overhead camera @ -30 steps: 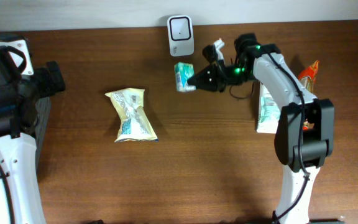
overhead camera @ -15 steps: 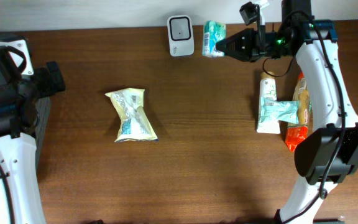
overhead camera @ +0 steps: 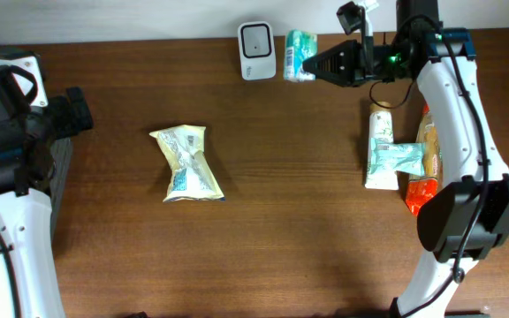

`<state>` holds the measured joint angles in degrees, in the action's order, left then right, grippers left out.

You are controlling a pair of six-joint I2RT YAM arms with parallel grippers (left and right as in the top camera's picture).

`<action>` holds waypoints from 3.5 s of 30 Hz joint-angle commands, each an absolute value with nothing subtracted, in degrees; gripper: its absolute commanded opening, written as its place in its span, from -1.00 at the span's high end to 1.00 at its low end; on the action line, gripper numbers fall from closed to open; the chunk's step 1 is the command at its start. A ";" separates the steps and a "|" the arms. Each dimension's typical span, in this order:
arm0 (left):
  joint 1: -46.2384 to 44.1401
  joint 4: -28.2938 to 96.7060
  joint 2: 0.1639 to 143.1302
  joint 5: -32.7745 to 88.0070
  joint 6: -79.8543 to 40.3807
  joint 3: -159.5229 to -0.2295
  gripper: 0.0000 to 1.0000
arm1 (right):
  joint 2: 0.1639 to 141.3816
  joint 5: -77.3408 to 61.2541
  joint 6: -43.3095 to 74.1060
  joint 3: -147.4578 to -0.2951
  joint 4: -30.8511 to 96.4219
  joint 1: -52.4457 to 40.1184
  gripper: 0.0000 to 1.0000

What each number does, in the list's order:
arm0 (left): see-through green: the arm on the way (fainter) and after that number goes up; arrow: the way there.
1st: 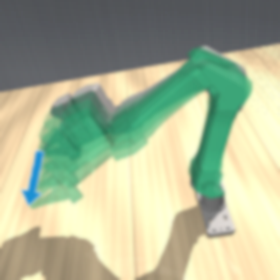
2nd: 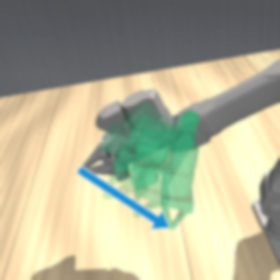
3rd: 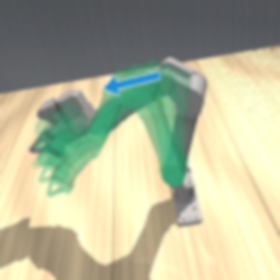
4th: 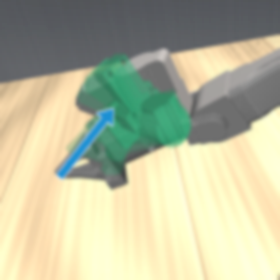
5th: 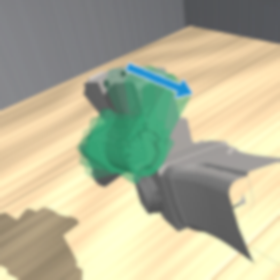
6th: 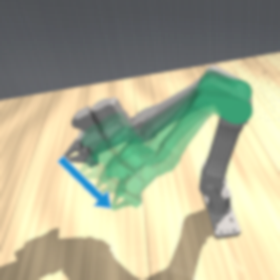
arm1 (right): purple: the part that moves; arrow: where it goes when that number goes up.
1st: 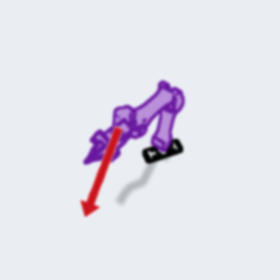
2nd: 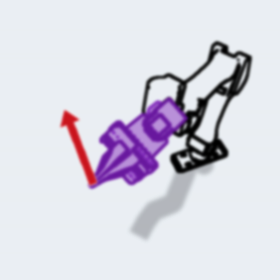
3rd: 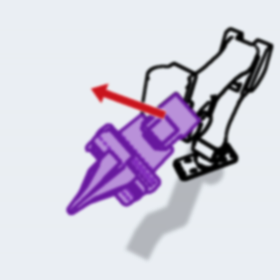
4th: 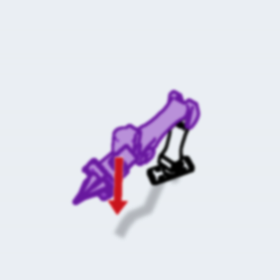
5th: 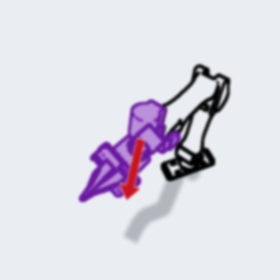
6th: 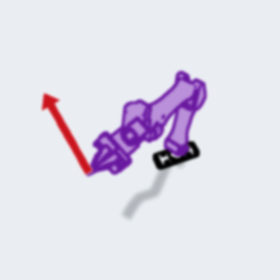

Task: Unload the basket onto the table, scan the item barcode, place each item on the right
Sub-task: 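Raise the green wipes pack to the scanner with the right gripper, then carry the green wipes pack right and place it with the others, then reach the right gripper to the yellow snack bag and grasp it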

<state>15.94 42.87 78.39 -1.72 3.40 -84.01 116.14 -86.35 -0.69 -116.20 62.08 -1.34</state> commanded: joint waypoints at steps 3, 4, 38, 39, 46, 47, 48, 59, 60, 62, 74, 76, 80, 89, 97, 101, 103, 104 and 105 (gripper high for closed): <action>16.03 42.76 77.65 -1.26 2.83 -84.47 -0.98 | 115.52 -75.66 11.84 -118.28 50.74 -6.55 0.92; 16.03 42.74 77.65 -1.26 2.83 -84.47 -0.98 | 115.52 -73.45 14.31 -118.56 47.31 -7.25 0.92; 16.03 42.76 77.65 -1.26 2.83 -84.47 -0.98 | 143.96 35.38 -49.74 -121.08 2.04 -27.66 0.92; 16.03 42.76 77.65 -1.26 2.83 -84.47 -0.98 | 143.96 35.33 -49.74 -121.08 1.76 -27.70 0.92; 16.03 42.76 77.65 -1.26 2.83 -84.47 -0.98 | 143.96 31.29 -49.65 -121.08 0.62 -27.64 0.92; 16.03 42.76 77.65 -1.26 2.85 -84.47 -0.98 | 143.96 30.81 -49.65 -121.08 0.60 -27.64 0.92; 16.03 42.76 77.65 -1.26 2.83 -84.47 -0.98 | 143.96 30.46 -49.67 -121.08 0.56 -27.64 0.92; 16.03 42.76 77.65 -1.26 2.83 -84.47 -0.98 | 133.80 28.80 -40.53 -121.08 8.95 -27.83 0.92; 16.03 42.76 77.65 -1.26 2.83 -84.47 -0.98 | 131.50 27.03 -39.42 -121.08 12.82 -27.73 0.92; 16.03 42.76 77.65 -1.26 2.83 -84.47 -0.98 | 126.63 22.72 -34.52 -121.08 22.63 -27.68 0.92; 16.03 42.76 77.65 -1.26 2.83 -84.47 -0.98 | 113.69 14.98 5.58 -120.70 77.43 -17.21 0.92; 16.03 42.76 77.65 -1.26 2.83 -84.47 -0.98 | 113.95 14.98 8.58 -118.65 81.84 -12.80 0.92; 16.03 42.76 77.65 -1.26 2.83 -84.47 -0.98 | 113.95 14.94 14.85 -110.30 82.87 -3.51 0.92; 16.03 42.76 77.65 -1.26 2.83 -84.47 -0.98 | 113.93 13.08 15.49 -102.76 78.48 3.68 -0.32; 16.03 42.76 77.65 -1.26 2.85 -84.47 -0.98 | 113.93 -27.73 1.48 -114.54 75.31 -1.30 -0.36; 16.03 42.76 77.65 -1.26 2.83 -84.47 -0.98 | 115.70 -32.77 3.03 -114.19 69.06 -9.89 -0.36; 16.05 42.76 77.65 -1.26 2.83 -84.47 -0.98 | 118.02 -32.77 3.86 -114.17 66.54 -15.94 -0.36; 16.03 42.76 77.65 -1.26 2.83 -84.47 -0.98 | 119.77 -32.77 3.88 -114.17 64.53 -19.49 -0.36; 16.03 42.76 77.65 -1.26 2.83 -84.47 -0.98 | 120.79 -32.77 3.88 -114.17 63.11 -21.47 -0.36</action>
